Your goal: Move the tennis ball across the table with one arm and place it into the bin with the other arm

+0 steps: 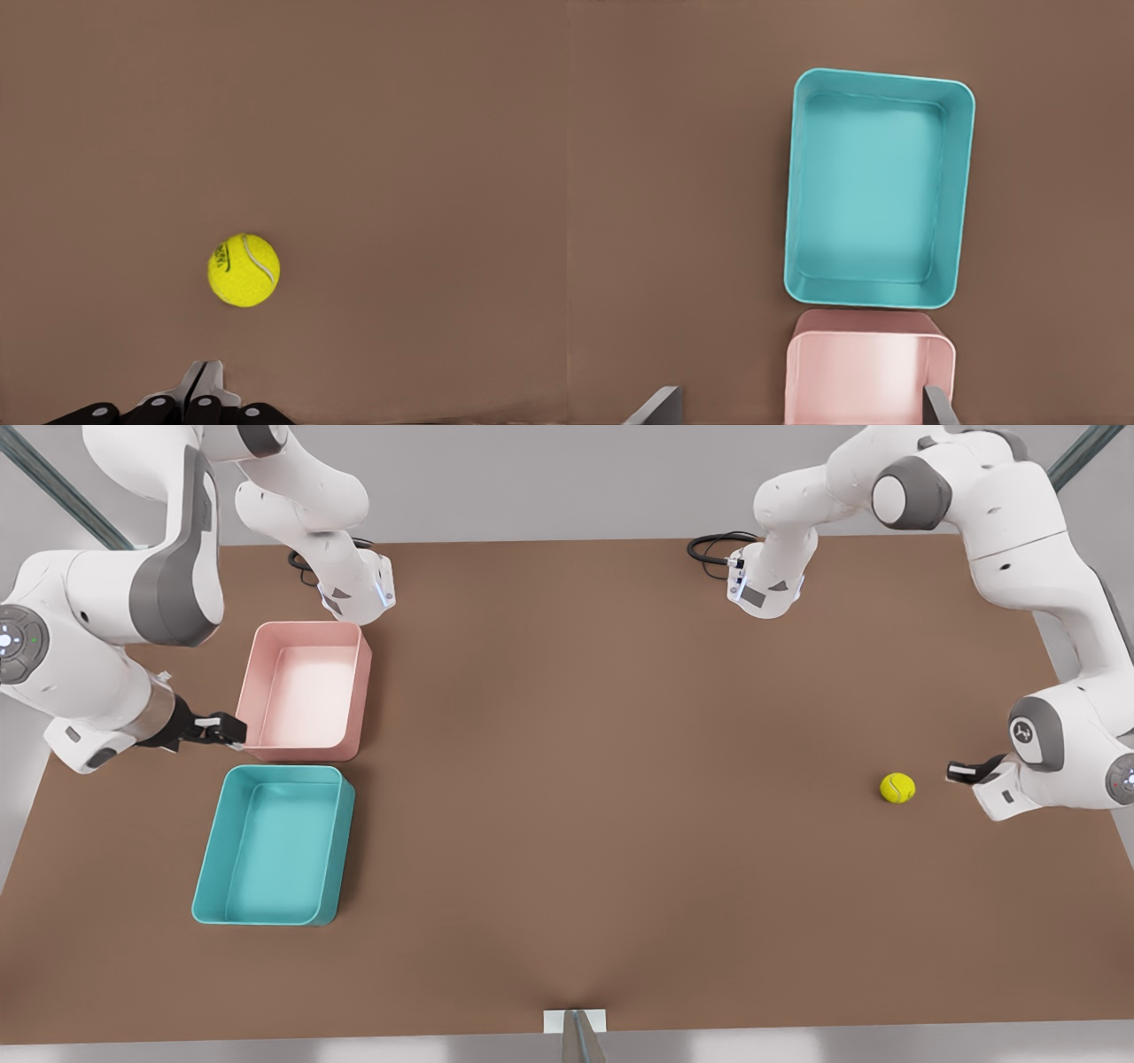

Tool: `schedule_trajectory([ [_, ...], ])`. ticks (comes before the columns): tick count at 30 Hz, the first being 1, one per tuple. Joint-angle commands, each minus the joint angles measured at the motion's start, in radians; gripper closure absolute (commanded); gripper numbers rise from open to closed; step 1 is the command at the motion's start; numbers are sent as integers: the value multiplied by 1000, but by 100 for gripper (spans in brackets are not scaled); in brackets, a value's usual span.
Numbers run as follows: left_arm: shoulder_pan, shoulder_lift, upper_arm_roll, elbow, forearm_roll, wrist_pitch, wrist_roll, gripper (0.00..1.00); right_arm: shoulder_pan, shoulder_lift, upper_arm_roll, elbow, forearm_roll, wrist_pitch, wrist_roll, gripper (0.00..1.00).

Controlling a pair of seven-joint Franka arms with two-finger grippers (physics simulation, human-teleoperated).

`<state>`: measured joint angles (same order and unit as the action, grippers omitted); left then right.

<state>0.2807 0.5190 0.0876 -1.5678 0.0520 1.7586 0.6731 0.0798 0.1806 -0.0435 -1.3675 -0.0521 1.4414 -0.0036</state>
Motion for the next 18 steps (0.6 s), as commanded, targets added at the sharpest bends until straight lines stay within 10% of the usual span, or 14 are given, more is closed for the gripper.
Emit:
schedule_trajectory([
  [1,28,16,0,-58,-24,241,1727,79,2,-1,2,1,6,-13,19,0],
  [18,23,44,26,-301,83,578,1289,79,28,-62,5,-44,-18,-52,28,0],
])
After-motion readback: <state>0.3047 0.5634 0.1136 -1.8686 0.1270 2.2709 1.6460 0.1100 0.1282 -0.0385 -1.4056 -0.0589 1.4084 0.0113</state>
